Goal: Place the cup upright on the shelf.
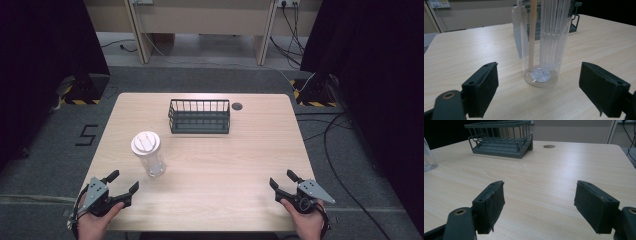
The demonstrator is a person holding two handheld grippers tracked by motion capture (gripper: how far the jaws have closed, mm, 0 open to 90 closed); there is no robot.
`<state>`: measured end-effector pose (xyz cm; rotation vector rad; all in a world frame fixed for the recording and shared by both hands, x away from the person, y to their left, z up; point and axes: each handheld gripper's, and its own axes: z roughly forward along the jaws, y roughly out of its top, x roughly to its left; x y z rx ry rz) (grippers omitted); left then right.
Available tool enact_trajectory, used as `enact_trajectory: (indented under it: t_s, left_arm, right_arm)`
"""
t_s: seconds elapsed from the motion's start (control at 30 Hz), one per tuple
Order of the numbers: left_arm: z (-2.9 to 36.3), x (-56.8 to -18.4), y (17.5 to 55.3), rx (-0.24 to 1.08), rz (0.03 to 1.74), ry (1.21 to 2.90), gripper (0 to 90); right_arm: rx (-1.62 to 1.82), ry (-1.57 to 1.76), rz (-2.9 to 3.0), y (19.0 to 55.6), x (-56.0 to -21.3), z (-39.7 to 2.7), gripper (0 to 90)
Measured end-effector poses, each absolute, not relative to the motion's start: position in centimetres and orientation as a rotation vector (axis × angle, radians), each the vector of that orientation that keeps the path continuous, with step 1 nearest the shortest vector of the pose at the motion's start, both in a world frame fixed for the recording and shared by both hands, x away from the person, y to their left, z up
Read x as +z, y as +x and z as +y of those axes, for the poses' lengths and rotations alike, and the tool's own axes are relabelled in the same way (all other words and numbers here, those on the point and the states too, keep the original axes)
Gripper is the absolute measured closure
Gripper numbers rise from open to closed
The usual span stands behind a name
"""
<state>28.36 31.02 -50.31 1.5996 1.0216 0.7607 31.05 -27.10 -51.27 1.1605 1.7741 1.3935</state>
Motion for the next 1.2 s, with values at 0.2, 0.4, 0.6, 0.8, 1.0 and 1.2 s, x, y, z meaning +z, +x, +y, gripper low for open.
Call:
enact_trajectory:
  t_s: [0.2, 0.4, 0.6, 0.8, 1.0, 1.2]
  left_arm:
    - [31.0, -50.3, 28.7, 0.741, 1.027, 1.59, 14.6]
    - [30.7, -50.2, 29.6, 0.719, 1.005, 1.6, 14.5]
    - [30.3, -50.0, 30.2, 0.714, 1.004, 1.6, 14.6]
    - [30.0, -49.8, 30.6, 0.726, 0.998, 1.607, 14.6]
    - [29.7, -49.7, 31.1, 0.72, 0.992, 1.612, 14.6]
    - [29.1, -50.2, 31.8, 0.724, 0.993, 1.621, 14.5]
  right_arm:
    - [1.39, 1.162, 1.772, 31.0, -51.3, -27.3, 23.1]
    - [1.387, 1.156, 1.772, 31.0, -51.4, -27.1, 22.9]
    - [1.39, 1.161, 1.765, 31.1, -51.5, -27.2, 22.5]
    - [1.398, 1.171, 1.761, 31.1, -51.5, -27.3, 21.3]
    - [1.396, 1.178, 1.762, 31.1, -51.4, -27.3, 21.2]
    - [1.395, 1.178, 1.763, 31.1, -51.4, -27.3, 21.2]
